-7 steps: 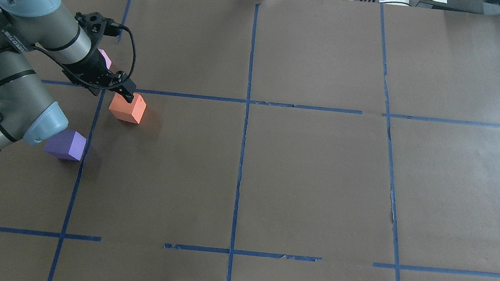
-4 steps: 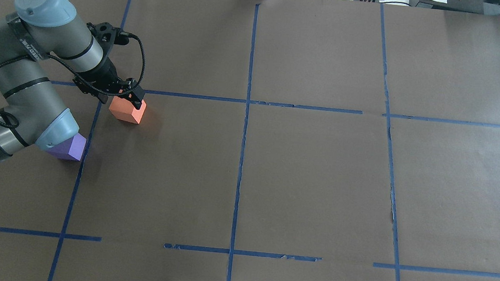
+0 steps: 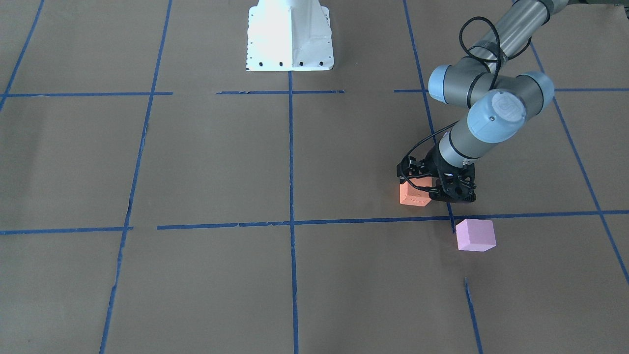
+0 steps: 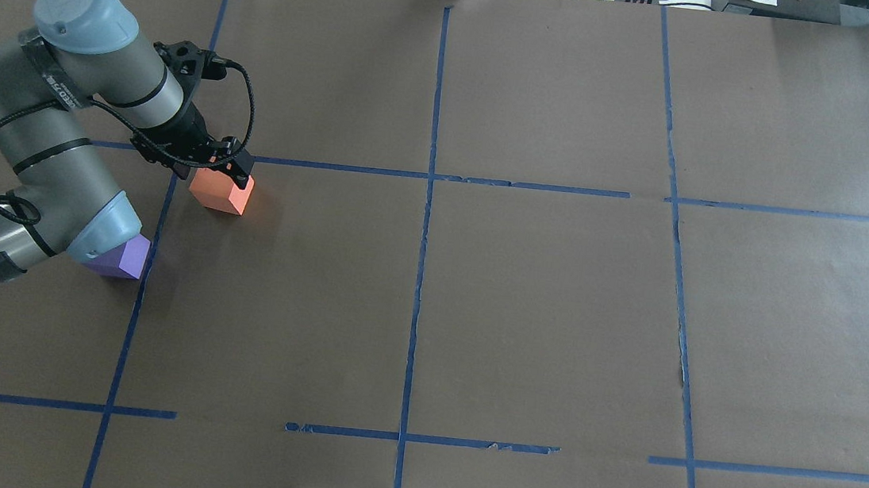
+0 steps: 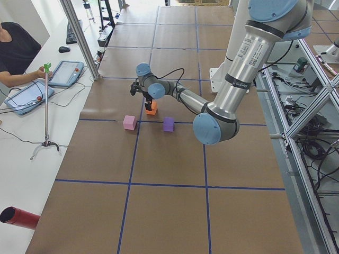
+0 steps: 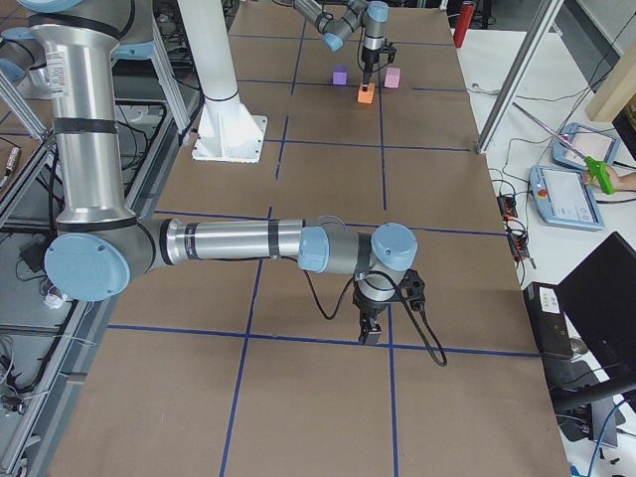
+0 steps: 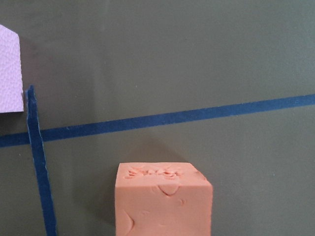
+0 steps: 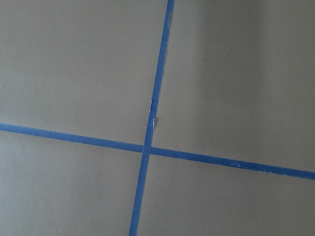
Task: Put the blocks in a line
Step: 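Close the left gripper on the orange cube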
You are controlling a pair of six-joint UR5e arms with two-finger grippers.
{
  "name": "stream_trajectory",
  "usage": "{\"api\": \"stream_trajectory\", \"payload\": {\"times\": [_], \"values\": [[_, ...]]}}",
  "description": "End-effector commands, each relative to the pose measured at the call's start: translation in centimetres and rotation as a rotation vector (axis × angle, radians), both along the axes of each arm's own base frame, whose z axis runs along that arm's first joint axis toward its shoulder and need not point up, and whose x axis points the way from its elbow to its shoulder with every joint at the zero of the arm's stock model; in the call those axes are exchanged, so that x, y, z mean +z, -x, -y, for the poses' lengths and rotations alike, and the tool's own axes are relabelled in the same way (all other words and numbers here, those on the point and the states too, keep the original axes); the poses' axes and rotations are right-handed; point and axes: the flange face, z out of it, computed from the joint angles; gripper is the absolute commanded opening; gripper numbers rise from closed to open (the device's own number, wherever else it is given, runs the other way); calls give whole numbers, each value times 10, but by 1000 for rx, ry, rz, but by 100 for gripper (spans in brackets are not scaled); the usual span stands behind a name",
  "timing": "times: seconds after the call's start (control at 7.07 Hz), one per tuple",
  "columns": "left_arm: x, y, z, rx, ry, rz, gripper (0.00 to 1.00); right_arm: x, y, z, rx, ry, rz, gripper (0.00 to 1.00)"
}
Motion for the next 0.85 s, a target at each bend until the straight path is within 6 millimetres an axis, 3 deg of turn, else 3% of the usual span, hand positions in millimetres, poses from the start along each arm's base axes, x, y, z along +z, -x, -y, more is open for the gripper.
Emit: {"api": "stream_trajectory", "payload": {"times": [0.0, 0.57, 0.71], "values": [[13, -9, 4, 3, 0, 2, 100, 0, 0, 0, -1, -2, 0, 100], [16, -16, 6, 5, -13, -2, 100, 0, 0, 0, 0, 1, 0, 100], [16, -17, 5, 6, -13, -2, 95, 0, 0, 0, 0, 1, 0, 100]]}}
